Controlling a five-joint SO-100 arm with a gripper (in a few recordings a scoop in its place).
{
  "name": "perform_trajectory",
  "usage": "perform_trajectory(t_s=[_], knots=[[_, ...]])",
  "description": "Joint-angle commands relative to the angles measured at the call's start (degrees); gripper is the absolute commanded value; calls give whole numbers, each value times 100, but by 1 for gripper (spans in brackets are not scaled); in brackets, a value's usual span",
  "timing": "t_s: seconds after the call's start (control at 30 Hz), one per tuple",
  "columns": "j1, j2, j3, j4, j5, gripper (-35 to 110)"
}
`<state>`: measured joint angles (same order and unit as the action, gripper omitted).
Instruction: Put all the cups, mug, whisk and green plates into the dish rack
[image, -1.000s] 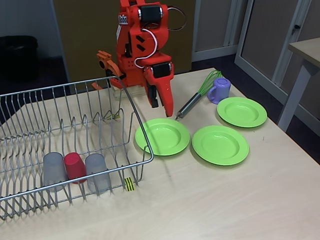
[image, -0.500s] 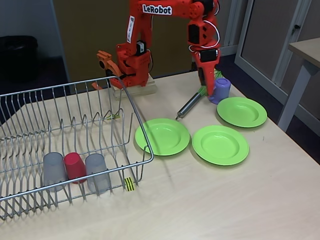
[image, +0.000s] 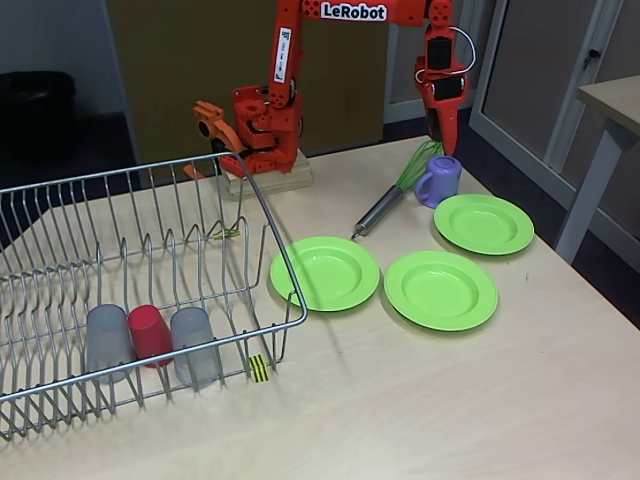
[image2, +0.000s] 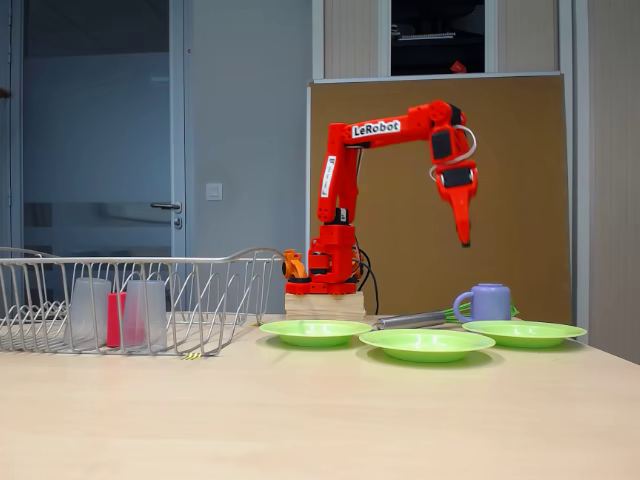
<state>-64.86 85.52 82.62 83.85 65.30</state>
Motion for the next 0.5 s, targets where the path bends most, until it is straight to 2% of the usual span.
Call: perform_trajectory(t_s=[0.0,0.47], knots=[[-466,246,185,-334,167,32],[-1090,-624,483,-1310,466,37]])
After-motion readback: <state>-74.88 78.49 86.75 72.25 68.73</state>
